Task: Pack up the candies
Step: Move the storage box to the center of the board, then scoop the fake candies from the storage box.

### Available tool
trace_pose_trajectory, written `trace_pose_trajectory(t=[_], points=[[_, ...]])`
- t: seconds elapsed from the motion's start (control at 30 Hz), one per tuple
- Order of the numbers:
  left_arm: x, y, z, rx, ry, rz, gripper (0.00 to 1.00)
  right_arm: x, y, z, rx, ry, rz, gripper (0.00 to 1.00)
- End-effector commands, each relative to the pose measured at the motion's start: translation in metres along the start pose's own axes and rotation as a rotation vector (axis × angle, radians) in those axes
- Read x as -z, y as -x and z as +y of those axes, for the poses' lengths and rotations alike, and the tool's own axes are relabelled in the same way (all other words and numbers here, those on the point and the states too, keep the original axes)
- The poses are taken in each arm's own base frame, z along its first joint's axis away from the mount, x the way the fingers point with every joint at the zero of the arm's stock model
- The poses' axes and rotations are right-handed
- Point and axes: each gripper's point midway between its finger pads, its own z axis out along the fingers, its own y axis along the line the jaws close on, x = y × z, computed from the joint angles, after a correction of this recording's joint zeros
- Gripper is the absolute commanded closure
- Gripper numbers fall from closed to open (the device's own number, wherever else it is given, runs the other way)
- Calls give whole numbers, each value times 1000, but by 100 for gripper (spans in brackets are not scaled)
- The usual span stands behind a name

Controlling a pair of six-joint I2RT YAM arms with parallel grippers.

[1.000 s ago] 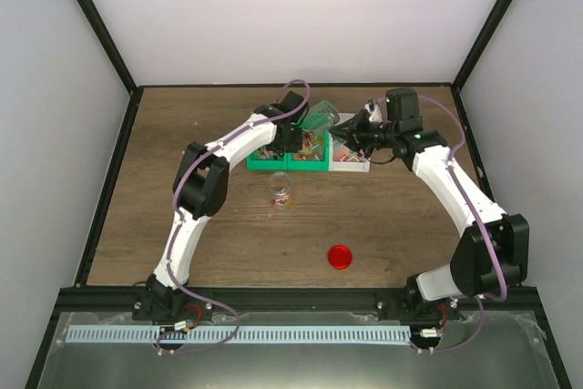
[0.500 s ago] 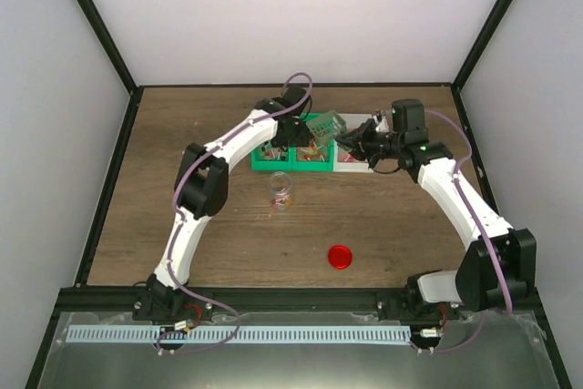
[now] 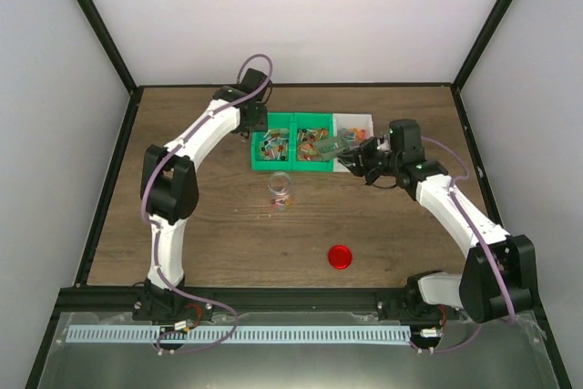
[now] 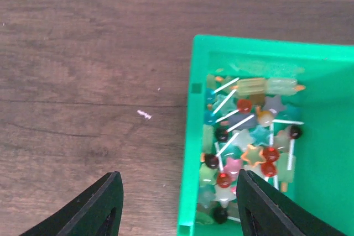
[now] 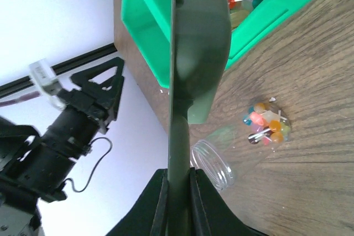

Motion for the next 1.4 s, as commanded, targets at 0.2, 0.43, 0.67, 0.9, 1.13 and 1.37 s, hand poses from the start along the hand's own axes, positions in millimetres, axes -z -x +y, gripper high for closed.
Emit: trace_pose_trajectory(t=[0.2,0.43,0.67,0.9,1.13,1.37], points=[[-42,-46,9,-81,56,146,48,-15,-7,19,-50,34,9,99],[-58,-54,14,-94,38,202,53,-27,-8,30,-56,34,35,99],[-67,-60,12,-99,15,231,71,-34,-6,28,-79,12,39,99],[-73,-66,6,-96,-18,249,88,-40,-4,18,-131,-17,40,99],[-74,-66,11,-101,7,242,96,-49,0,12,-177,-43,48,99],[-74,-69,13,-81,13,238,96,-54,5,9,-230,-109,31,99]])
